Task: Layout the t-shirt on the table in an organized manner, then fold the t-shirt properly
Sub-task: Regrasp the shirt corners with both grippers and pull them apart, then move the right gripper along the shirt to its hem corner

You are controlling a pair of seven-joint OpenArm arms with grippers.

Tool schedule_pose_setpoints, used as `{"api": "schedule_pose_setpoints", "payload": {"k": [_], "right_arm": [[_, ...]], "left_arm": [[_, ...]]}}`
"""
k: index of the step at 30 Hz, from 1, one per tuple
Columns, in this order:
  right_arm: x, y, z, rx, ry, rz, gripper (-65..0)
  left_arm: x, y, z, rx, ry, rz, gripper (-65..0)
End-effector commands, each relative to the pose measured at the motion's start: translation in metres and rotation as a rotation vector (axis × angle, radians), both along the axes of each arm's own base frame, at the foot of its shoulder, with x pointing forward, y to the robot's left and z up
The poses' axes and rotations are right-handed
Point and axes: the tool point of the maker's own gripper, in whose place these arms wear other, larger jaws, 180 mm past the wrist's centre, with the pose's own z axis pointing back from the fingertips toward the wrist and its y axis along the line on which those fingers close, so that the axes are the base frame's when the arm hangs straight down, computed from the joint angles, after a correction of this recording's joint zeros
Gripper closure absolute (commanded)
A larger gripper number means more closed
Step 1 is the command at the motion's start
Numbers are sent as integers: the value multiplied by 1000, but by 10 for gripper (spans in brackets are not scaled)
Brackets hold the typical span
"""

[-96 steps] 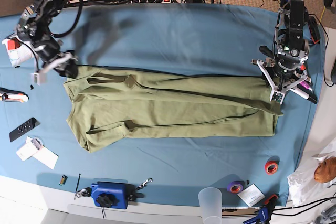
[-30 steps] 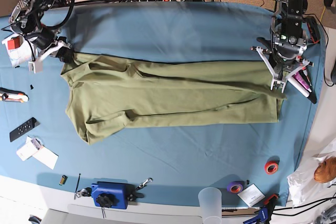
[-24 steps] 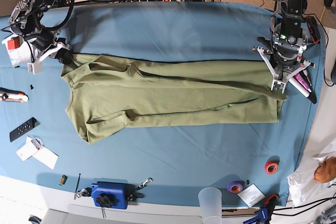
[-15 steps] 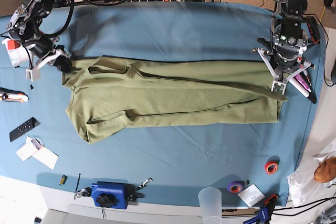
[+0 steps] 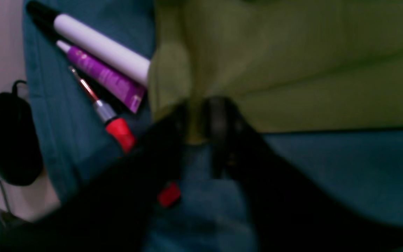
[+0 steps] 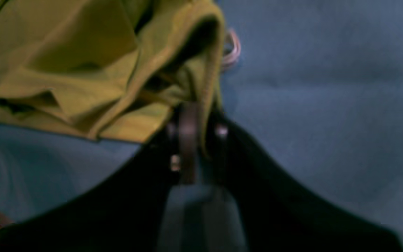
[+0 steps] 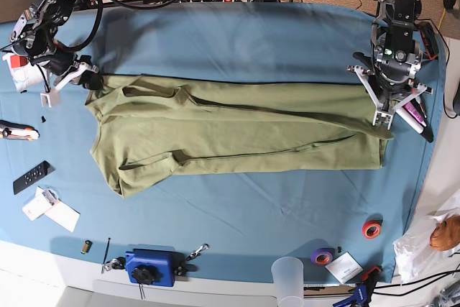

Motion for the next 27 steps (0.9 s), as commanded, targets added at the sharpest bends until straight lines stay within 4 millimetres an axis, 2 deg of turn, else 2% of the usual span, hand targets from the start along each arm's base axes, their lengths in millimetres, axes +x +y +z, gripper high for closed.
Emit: {"api": "schedule_pose_setpoints", "payload": {"k": [1,2,4,8,10,13,15,16,19,21,23,27], "right_arm": [[8,-9,14,-25,-41,-2,-160],[7,-9,14,-23,-41,-1,-182],[6,-7,16,-5,-39,11,-185],[12,-8,32,28,-90,29,-185],[16,-14,41,24,-121,29,-185],[18,-21,47,2,-128,30,-185],[17,-24,48,-7,-126,31,-185],[17,-25,48,-11,-125,31,-185],[23,-32,51,-45,-151,6,-185],[28,-40,52,-87,-155,-11,-185],[33,-48,53,-138,-153,-26,-185],[48,-64,63,-229,-189,-61,-185]], "left_arm": [[7,9,11,30,-35,6,-234],[6,9,11,31,-30,9,-246],[6,15,17,56,-48,44,-246],[13,39,56,177,-190,172,-246],[16,41,73,216,-240,173,-246],[23,34,85,201,-297,148,-245],[28,25,85,161,-316,110,-245],[32,14,82,122,-316,58,-245],[44,-33,79,-36,-341,-168,-245],[49,-55,83,-95,-369,-283,-245],[54,-60,85,-108,-370,-318,-245],[72,-52,83,-102,-371,-297,-245]]}}
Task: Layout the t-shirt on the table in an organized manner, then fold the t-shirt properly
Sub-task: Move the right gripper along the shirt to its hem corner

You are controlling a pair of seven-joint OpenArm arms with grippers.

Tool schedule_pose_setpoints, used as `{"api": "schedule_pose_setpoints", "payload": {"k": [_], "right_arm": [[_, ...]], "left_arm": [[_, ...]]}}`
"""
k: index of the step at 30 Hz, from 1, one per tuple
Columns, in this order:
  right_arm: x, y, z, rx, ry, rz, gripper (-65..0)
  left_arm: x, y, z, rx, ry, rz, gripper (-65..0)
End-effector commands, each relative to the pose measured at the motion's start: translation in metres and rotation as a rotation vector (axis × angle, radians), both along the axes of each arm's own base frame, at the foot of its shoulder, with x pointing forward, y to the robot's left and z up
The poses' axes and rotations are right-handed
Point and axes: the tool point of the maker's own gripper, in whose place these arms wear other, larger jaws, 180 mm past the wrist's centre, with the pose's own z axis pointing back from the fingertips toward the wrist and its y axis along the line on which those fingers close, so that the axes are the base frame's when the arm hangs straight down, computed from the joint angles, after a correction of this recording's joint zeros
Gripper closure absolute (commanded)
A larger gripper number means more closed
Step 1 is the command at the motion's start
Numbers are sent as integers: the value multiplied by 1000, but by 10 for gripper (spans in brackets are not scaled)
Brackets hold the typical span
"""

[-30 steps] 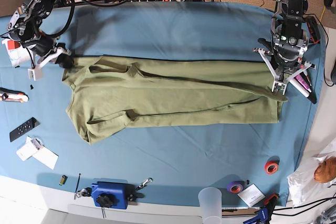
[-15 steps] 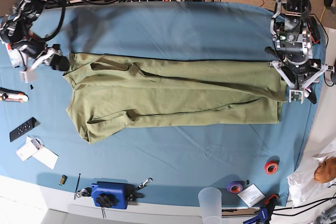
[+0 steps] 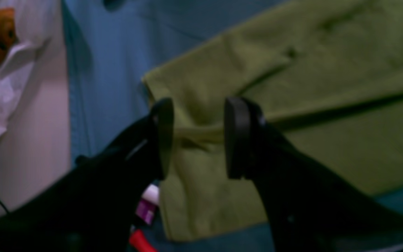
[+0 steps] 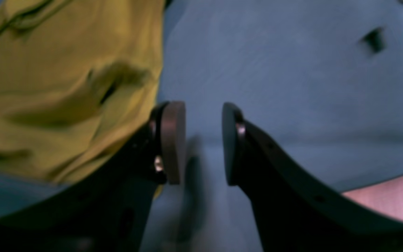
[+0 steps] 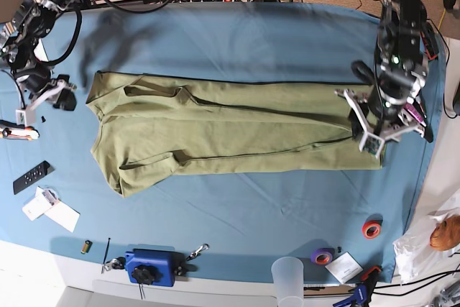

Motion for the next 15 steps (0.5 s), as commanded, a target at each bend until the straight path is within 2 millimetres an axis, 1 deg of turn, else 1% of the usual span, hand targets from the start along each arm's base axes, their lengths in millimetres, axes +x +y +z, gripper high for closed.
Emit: {"api": "schedule_pose_setpoints", "payload": {"k": [1,5,7,9,11,13,15], "right_arm": [[15,-9,24,-36,-78,-4,-185],[37,-8,44,-40,-143,-1,-185],[52,-1,55,-42,-181,22,-185],[68,14,63,-45,-207,73,-185],[84,35,67,-60,-209,143,-185],[99,53,67,-107,-205,198,-185],[115,63,68,-179,-211,213,-185]], "left_arm": [[10,3,10,6,-36,-3,-245],[18,7,-4,-22,14,6,-245],[19,9,-4,-18,17,14,-245],[20,14,-3,-9,9,36,-245],[21,24,0,12,-2,77,-245],[22,37,3,57,-14,111,-245],[22,56,8,119,-22,158,-245]]}}
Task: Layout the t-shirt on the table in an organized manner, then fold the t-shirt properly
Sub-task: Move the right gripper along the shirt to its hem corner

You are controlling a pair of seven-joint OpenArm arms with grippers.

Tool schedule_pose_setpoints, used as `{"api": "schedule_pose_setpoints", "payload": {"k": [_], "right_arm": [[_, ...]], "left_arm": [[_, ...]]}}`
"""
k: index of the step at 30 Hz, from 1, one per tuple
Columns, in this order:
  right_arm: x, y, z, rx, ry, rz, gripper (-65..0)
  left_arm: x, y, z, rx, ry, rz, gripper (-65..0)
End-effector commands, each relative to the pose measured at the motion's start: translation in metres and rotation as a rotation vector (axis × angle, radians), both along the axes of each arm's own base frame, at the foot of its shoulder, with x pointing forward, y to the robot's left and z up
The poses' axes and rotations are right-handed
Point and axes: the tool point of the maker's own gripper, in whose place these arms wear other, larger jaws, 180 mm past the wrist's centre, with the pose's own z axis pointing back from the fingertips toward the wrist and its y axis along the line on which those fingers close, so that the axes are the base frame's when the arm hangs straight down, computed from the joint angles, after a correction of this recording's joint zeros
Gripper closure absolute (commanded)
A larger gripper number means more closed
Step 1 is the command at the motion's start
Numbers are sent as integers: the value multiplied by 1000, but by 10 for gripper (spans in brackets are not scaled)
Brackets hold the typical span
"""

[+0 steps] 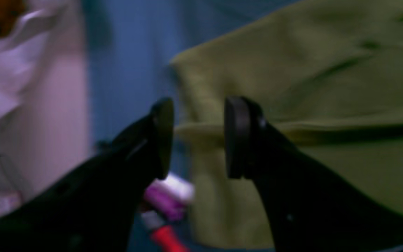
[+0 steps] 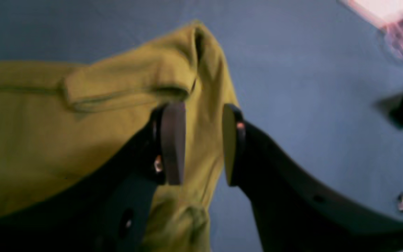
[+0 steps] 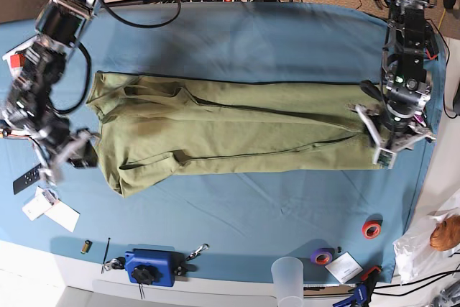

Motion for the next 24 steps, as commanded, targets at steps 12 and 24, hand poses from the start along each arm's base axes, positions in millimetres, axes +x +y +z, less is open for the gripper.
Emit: {"api": "schedule_pose_setpoints", "payload": {"k": [12,24], "right_arm": [[48,72,6,-469,14,264,-185],[29,125,-35,-618,119,463,-185]], "left_arm": [[5,65,42,200,-47,68,-245],[6,64,43,199,-55,65,-245]]}}
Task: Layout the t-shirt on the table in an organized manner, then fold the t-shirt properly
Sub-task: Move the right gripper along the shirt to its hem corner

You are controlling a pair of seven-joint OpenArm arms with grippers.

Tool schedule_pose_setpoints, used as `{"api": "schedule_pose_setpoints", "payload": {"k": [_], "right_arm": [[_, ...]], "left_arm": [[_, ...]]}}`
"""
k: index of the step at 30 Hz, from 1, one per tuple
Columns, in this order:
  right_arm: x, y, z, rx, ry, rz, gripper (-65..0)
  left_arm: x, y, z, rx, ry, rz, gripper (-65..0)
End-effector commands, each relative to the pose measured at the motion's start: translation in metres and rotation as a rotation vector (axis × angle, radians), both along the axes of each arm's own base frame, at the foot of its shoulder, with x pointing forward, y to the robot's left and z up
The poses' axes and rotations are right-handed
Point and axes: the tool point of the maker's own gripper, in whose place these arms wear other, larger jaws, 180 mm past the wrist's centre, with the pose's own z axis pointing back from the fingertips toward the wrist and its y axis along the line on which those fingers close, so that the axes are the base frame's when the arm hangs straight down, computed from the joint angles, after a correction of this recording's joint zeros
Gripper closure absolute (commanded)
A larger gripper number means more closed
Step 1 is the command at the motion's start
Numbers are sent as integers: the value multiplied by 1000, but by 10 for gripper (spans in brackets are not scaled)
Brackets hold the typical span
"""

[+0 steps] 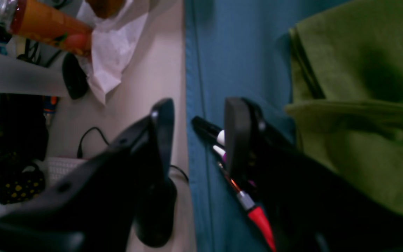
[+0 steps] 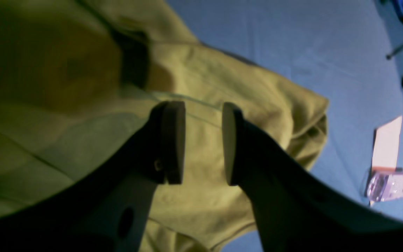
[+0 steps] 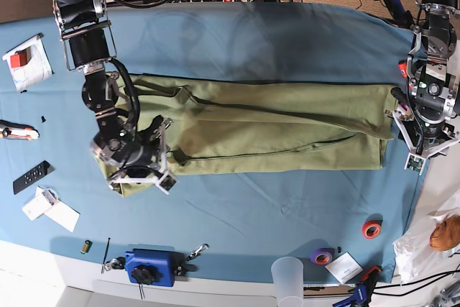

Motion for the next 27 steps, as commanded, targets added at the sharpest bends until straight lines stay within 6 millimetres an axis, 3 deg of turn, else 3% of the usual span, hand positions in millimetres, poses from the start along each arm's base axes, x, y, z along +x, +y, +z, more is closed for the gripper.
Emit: {"api": "schedule_pose_setpoints", "payload": {"k": [1,6,14,27], "right_arm": [[13,-3,18,-3,-58,-3,-185],[17,-3,14,13,-66,-8,-185],[19,3,-15,72,-12,-21,-185],[42,26,10,106,-103,18,-185]], "left_arm": [[8,5,19,23,-58,-4,-245],[8,5,19,23,-58,-4,-245],[10,3,21,21,-73,-14,-245],[10,3,21,20,-73,-15,-245]]}}
